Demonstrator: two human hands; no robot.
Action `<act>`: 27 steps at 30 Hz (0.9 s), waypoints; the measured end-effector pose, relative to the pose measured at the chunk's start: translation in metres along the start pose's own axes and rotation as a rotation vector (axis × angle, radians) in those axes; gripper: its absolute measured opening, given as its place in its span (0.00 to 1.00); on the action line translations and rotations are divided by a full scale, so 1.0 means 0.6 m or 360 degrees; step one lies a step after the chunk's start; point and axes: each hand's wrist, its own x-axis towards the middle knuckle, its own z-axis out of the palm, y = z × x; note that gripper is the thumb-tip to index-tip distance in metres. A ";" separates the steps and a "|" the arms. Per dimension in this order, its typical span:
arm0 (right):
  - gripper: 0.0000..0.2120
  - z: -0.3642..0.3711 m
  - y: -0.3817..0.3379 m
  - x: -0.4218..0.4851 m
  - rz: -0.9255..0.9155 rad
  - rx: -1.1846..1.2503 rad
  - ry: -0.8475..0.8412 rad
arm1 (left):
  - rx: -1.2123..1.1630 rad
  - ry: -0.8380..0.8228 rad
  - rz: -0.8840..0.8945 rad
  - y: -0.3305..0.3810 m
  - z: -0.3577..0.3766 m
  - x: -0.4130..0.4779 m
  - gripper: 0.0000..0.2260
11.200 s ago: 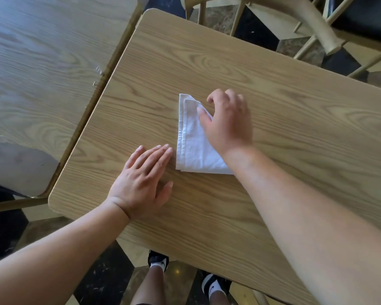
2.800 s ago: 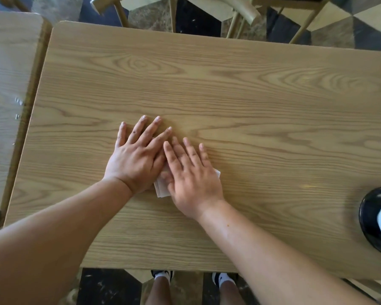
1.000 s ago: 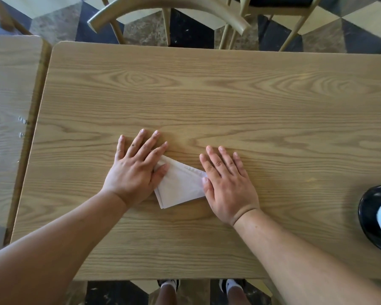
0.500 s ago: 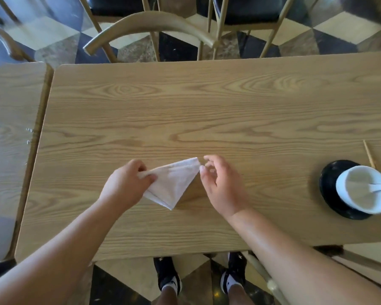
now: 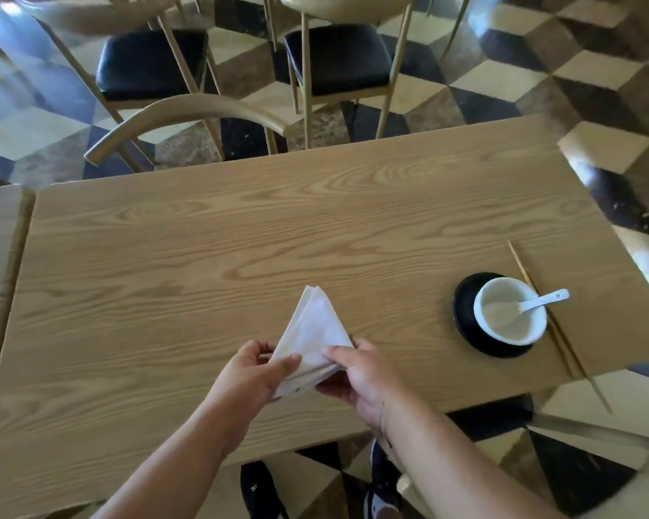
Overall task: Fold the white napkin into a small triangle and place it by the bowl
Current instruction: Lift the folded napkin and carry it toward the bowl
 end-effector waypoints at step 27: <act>0.11 -0.378 -0.186 -0.138 -0.0654 -0.0014 -0.0030 | 0.0228 -0.0323 0.0484 0.284 0.480 0.060 0.05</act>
